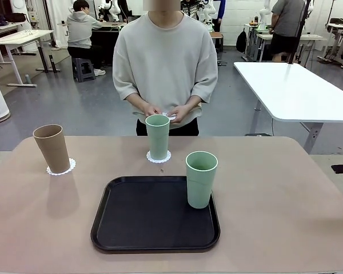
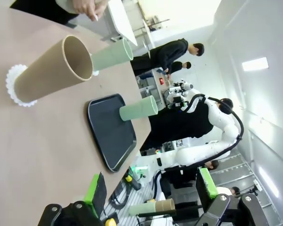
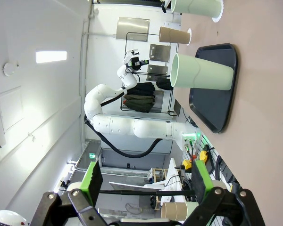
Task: Place coasters on the table and set cups on them.
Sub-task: Take one Reusable plastic cup from the Flat Tray and place it on a coaster set by the human.
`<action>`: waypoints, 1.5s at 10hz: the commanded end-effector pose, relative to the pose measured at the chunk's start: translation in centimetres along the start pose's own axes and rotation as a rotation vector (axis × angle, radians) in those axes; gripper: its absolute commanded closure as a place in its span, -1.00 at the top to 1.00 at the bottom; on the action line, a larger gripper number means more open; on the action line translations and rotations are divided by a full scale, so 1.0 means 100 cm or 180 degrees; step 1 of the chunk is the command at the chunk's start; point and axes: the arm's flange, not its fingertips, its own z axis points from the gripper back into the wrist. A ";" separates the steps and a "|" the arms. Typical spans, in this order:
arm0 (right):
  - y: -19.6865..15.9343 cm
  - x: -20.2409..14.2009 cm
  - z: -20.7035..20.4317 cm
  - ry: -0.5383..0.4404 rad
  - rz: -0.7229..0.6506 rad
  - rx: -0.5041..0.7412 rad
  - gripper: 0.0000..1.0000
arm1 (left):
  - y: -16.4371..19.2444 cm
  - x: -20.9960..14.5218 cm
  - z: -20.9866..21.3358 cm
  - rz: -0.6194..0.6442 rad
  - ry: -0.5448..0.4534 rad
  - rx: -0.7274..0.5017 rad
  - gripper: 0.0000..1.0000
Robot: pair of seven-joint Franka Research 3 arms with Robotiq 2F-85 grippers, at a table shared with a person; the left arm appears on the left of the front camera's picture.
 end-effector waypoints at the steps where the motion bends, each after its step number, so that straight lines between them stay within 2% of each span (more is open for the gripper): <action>1: 0.002 0.000 0.000 -0.0004 0.0021 0.0035 1.00 | -0.004 -0.003 -0.005 -0.0199 0.0171 -0.0040 1.00; 2: 0.002 0.000 0.000 -0.0004 0.0021 0.0035 1.00 | 0.000 0.000 0.000 0.0000 0.0000 0.0000 1.00; 15: 0.002 0.000 0.000 -0.0004 0.0021 0.0035 1.00 | 0.000 0.000 0.000 0.0000 0.0000 0.0000 1.00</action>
